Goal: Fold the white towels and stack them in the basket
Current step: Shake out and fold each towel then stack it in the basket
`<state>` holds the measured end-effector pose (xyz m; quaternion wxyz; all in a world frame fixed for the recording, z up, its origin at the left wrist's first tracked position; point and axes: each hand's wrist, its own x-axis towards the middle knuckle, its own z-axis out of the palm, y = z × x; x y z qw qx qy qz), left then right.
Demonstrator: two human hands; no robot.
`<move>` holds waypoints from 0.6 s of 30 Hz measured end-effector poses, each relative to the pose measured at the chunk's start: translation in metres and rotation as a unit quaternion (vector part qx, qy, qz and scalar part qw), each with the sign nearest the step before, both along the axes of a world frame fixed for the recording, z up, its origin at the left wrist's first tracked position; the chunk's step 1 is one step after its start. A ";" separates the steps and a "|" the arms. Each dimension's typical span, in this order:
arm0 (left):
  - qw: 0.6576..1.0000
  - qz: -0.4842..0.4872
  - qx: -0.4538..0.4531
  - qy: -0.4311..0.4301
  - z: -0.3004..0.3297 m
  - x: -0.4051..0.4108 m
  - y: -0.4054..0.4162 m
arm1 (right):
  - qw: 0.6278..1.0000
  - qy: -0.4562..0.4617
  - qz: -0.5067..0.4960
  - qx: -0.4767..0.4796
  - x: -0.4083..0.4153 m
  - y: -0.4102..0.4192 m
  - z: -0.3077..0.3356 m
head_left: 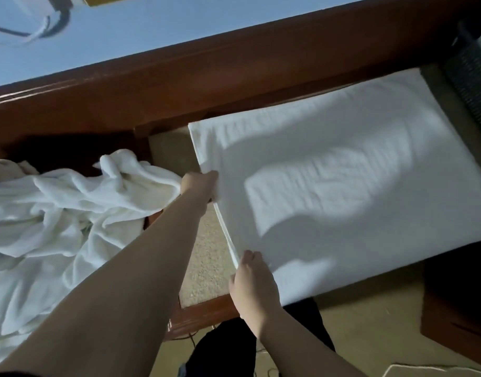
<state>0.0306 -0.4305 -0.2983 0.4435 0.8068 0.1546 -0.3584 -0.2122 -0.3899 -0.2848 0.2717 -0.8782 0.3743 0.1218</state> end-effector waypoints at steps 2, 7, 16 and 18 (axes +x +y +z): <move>1.000 0.000 -0.009 -0.004 0.011 0.004 -0.004 | 1.000 -0.001 -0.014 0.025 -0.005 -0.011 0.011; 0.998 -0.018 -0.025 -0.061 0.051 0.007 -0.043 | 0.978 -0.067 -0.164 0.110 -0.021 -0.050 0.039; 0.989 -0.092 -0.043 -0.107 0.088 -0.020 -0.163 | 0.944 -0.072 -0.239 0.218 -0.092 -0.163 0.062; 0.994 -0.080 -0.024 -0.068 0.079 -0.034 -0.175 | 0.950 0.006 -0.205 0.236 -0.117 -0.182 0.052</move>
